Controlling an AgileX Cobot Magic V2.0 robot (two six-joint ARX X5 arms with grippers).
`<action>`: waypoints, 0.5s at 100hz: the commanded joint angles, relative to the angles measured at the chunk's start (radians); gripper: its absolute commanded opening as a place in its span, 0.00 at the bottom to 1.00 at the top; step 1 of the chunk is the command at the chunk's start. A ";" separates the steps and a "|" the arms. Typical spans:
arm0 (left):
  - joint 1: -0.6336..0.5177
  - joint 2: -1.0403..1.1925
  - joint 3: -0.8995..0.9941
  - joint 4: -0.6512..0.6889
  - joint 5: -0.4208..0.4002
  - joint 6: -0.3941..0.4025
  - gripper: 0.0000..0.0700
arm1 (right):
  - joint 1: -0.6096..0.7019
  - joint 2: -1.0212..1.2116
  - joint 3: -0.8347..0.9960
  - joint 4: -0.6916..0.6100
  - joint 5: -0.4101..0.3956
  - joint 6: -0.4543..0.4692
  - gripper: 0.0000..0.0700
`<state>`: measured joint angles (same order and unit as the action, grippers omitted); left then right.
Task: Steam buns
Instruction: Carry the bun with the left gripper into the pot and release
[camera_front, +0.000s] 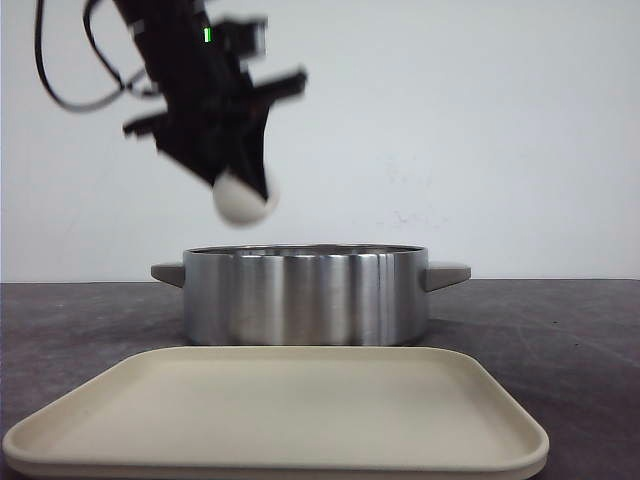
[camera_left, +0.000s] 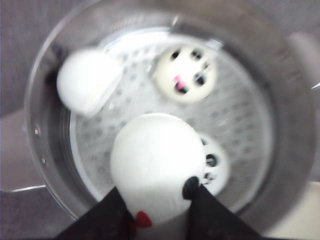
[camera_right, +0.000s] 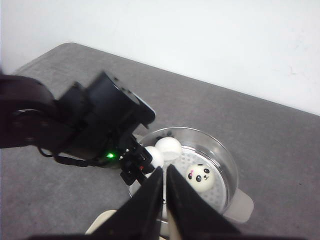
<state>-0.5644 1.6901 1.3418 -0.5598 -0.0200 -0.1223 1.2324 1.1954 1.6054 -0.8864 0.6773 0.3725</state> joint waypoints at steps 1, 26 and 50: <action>0.005 0.047 0.024 0.008 0.002 0.007 0.00 | 0.016 0.013 0.012 -0.003 0.003 0.001 0.00; 0.028 0.110 0.024 0.006 0.013 -0.002 0.63 | 0.016 0.013 0.012 -0.037 0.003 0.002 0.00; 0.028 0.109 0.039 -0.006 0.020 -0.015 0.85 | 0.016 0.013 0.012 -0.035 0.004 0.002 0.00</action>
<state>-0.5343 1.7813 1.3518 -0.5541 0.0029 -0.1226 1.2324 1.1954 1.6054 -0.9291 0.6773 0.3721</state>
